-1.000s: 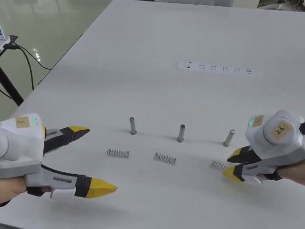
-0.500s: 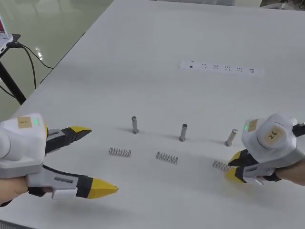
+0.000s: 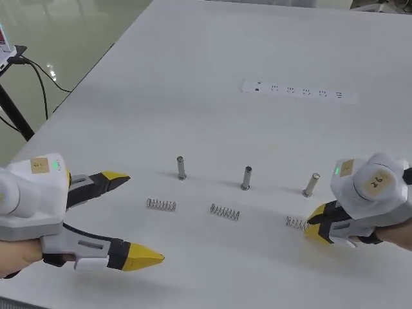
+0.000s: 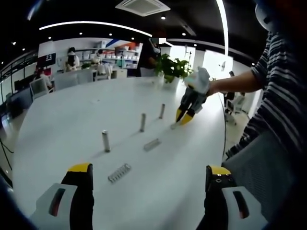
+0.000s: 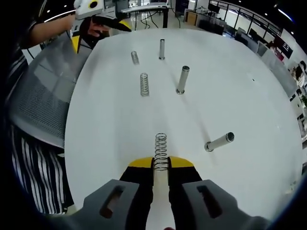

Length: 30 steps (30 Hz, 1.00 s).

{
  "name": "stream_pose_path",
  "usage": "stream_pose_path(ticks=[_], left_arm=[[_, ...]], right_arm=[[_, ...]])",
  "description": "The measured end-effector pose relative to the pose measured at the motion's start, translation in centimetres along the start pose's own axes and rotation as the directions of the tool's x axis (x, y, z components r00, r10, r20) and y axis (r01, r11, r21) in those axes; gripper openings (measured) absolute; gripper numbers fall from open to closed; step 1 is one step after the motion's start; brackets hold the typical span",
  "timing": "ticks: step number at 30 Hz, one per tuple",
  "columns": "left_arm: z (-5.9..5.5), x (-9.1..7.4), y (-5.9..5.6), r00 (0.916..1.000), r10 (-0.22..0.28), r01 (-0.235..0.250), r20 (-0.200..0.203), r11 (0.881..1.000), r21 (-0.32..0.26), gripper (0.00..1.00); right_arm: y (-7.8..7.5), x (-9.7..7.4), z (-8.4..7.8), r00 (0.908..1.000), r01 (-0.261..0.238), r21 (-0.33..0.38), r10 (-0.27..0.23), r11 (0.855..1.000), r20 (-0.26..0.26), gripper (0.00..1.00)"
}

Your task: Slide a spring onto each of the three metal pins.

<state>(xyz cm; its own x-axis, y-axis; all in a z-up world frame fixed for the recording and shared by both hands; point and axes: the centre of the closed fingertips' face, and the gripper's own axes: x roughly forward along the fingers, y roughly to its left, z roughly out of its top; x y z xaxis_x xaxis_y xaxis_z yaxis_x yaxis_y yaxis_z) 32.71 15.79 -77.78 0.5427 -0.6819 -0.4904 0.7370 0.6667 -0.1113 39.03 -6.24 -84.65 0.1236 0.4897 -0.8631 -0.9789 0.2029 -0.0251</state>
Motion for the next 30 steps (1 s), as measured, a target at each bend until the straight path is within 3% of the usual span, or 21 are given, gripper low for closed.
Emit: stream_pose_path(ticks=[8, 13, 16, 19, 24, 30], left_arm=[[0.5, 1.6, -1.7, 0.9978, -0.066, 0.066, -0.013, 0.998, 0.022, 0.92], [1.1, 2.5, -2.7, 0.9946, -0.103, 0.103, -0.009, 0.994, 0.033, 0.91], [1.2, 3.1, -3.3, 0.9918, -0.128, 0.128, -0.011, 0.991, 0.036, 0.9], [1.5, 3.7, -4.0, 0.9881, -0.153, 0.154, -0.013, 0.987, 0.045, 0.89], [2.2, 4.7, -4.8, 0.9829, -0.184, 0.184, -0.001, 0.981, 0.057, 0.86], [3.0, 6.1, -5.8, 0.973, -0.23, 0.229, 0.015, 0.97, 0.079, 0.83]], right_arm=[[0.8, -0.6, 0.5, 0.9995, 0.005, -0.018, -0.004, 1.0, 0.031, 0.08], [1.4, -1.5, 1.9, 0.9939, -0.01, -0.027, 0.013, 1.0, 0.109, 0.08], [1.8, -2.0, 2.8, 0.9871, -0.02, -0.072, 0.032, 0.997, 0.157, 0.08], [2.8, -2.6, 4.0, 0.9728, -0.042, -0.113, 0.066, 0.993, 0.222, 0.08], [4.4, -3.5, 5.7, 0.9524, -0.071, -0.159, 0.114, 0.985, 0.283, 0.08], [5.4, -3.7, 6.6, 0.9462, -0.076, -0.196, 0.133, 0.978, 0.295, 0.08]])
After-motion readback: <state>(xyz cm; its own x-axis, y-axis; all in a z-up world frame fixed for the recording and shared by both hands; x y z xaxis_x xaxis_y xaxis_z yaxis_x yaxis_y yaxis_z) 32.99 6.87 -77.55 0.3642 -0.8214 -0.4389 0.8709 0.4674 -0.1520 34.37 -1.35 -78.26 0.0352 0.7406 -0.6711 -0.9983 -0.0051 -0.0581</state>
